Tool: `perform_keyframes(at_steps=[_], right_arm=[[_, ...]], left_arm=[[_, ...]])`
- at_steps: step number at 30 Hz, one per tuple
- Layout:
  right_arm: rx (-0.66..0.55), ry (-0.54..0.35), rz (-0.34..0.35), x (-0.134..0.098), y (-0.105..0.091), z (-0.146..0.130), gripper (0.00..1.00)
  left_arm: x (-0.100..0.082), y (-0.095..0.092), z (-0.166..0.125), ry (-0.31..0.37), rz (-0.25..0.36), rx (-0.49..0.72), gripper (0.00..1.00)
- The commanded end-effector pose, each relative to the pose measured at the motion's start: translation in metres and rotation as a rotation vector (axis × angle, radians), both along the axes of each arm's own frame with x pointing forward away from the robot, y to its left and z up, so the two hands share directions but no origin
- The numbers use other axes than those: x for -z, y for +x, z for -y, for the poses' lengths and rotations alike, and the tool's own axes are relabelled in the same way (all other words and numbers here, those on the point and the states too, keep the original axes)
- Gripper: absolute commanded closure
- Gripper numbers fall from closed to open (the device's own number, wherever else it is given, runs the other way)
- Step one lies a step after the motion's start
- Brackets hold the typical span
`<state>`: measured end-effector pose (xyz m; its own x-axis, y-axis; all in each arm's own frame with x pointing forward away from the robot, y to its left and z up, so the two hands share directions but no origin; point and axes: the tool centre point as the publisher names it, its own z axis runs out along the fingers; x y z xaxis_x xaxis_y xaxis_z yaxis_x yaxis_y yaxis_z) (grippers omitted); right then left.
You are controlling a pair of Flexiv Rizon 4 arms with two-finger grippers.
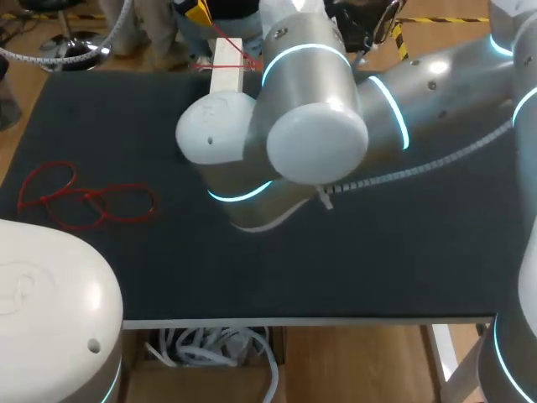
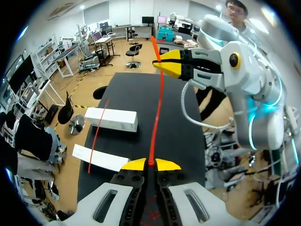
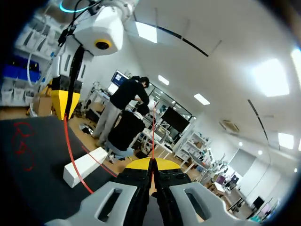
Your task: Grab the tape and strap the tape.
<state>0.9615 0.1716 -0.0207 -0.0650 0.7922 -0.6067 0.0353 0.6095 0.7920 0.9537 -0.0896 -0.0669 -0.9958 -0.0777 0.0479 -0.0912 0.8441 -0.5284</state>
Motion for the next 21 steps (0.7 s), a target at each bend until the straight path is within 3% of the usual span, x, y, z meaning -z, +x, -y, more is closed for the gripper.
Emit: perform_keyframes(at_steps=[1,10,21], right_arm=[[-0.019,-0.058,-0.012,-0.008,-0.002,-0.006,1.00],[-0.071,-0.162,-0.010,-0.012,-0.006,-0.019,1.00],[-0.100,-0.130,-0.035,-0.014,-0.011,-0.024,1.00]], left_arm=[[-0.001,0.000,0.000,0.005,-0.002,0.001,1.00],[-0.001,0.000,0.000,0.005,-0.002,0.001,1.00],[-0.001,0.000,0.000,0.005,-0.002,0.001,1.00]])
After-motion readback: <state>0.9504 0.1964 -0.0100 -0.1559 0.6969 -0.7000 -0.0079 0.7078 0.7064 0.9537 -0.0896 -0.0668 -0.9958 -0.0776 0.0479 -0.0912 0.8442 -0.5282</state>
